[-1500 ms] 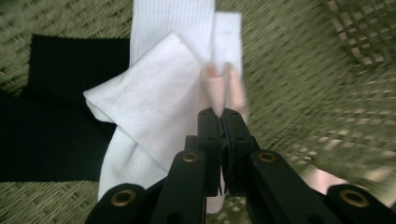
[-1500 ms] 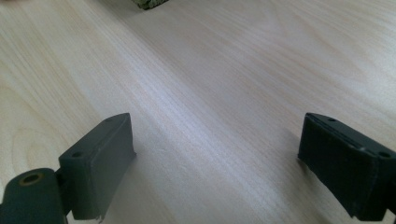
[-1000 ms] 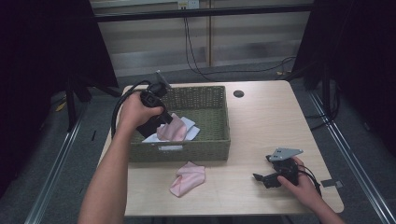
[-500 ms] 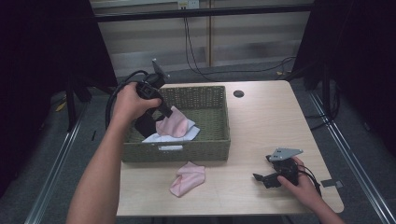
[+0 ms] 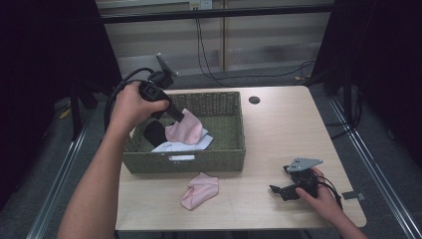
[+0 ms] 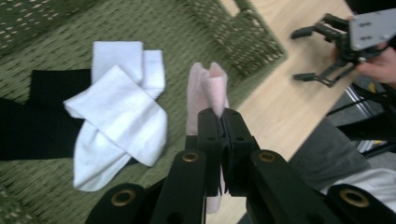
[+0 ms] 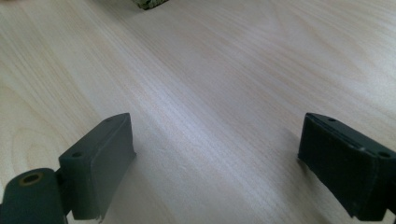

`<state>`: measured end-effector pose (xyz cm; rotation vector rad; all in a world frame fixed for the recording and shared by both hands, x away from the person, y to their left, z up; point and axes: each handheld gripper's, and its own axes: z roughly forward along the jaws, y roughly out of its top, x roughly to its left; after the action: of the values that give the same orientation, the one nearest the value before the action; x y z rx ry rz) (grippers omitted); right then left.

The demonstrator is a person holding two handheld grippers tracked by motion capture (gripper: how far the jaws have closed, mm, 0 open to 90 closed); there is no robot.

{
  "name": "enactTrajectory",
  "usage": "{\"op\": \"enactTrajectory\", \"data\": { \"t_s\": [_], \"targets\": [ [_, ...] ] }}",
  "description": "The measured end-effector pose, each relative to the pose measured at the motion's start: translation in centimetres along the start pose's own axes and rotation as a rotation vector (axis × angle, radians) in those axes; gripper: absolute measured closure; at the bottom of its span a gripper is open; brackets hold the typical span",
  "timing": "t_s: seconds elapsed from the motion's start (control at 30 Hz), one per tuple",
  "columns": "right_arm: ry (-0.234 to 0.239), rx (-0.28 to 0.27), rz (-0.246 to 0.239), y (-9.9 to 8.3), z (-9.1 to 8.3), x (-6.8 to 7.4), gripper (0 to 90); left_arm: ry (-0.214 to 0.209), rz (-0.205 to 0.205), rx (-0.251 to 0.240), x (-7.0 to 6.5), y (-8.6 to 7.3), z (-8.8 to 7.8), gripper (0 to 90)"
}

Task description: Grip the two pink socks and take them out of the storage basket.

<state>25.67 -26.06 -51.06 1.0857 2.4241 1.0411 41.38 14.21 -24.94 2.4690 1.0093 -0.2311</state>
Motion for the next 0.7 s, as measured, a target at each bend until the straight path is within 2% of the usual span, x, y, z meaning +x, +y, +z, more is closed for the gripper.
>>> {"op": "enactTrajectory", "data": {
  "t_s": [0.27, 0.57, 0.63, 0.7],
  "targets": [
    [0.000, 0.000, 0.000, 0.0, 0.0, 0.0, 9.7, -0.020, 0.062, 0.005, -2.0, -0.8, -0.1, 87.5],
    [-0.001, -0.003, 0.001, 0.0, 0.0, 0.0, 9.7, -0.040, 0.111, 0.002, -3.5, -2.1, 0.9, 87.3],
    [-0.001, -0.003, 0.002, 0.0, 0.0, 0.0, 9.7, -0.041, 0.132, 0.003, -4.0, -2.9, 1.8, 87.2],
    [-0.001, -0.004, -0.001, 0.0, 0.0, 0.0, 9.7, -0.044, 0.132, 0.003, -4.1, -3.1, 2.0, 87.2]
  ]
}}
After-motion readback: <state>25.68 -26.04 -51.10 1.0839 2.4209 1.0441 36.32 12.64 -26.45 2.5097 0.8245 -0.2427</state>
